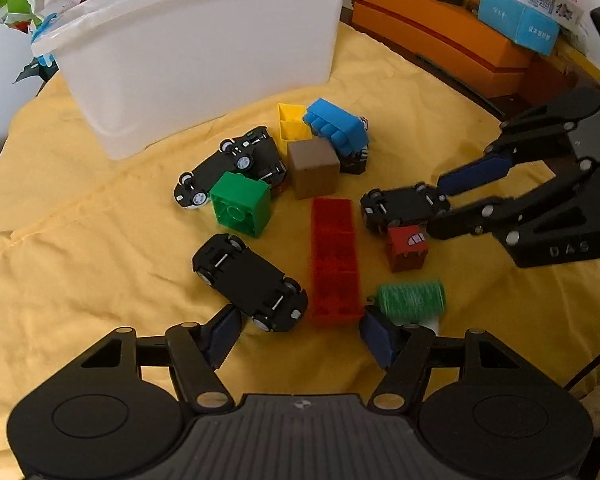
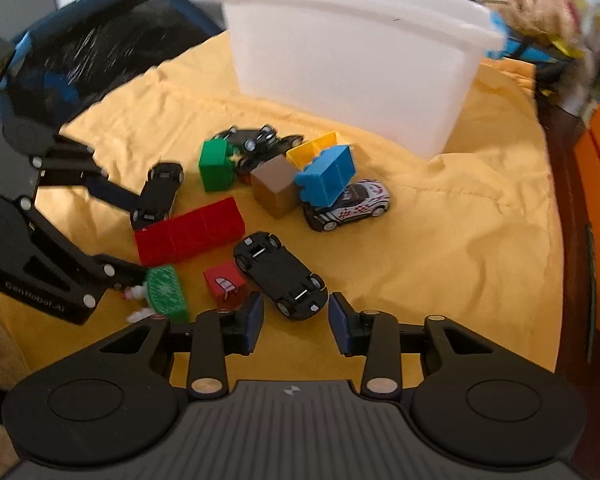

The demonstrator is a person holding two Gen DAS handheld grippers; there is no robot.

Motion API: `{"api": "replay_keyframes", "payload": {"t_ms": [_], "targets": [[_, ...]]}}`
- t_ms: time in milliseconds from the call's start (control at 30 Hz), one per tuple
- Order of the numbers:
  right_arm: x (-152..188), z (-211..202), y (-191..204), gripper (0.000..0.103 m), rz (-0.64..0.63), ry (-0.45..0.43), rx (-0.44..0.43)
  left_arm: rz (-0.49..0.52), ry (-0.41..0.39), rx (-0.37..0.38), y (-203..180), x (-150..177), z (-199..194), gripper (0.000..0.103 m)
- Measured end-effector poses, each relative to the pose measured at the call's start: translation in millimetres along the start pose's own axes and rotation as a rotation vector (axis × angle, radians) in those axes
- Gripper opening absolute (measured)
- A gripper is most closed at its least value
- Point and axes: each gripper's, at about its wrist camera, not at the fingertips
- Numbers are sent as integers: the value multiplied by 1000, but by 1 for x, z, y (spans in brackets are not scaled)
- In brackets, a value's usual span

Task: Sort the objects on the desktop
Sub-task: 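Grasp the black-and-yellow race car with the right tool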

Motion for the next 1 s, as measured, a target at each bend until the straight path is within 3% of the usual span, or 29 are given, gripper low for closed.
{"api": "replay_keyframes", "payload": {"t_ms": [167,333,500,633,733,833,1000], "targets": [[-4,2,13,38,-139,-15,-25,-26,-35,-58,7,-3,-14,69],[-7,10,27,38,-253,-37,15,-25,-38,-86,11,-6,-26,69],[-10,7,38,49,-356,-85,29,2,-14,-55,4,-7,-26,69],[-18,20,41,38,-392,-63,13,13,3,-55,-1,-7,-19,69],[-19,31,37,36,-393,-36,-17,20,-2,-52,-1,-7,-21,69],[-22,29,28,33,-292,-23,-39,8,-20,-68,2,-7,-24,69],[-13,13,-7,34,36,2,-90,-13,-33,-93,8,-6,-27,69]]}}
Point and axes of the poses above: each gripper's, at about its wrist camera, not at the fingertips, and z roughly the way its jaws point, y to its left, x to its underside, and after that the axes turned 4 degrees about z, right-handed
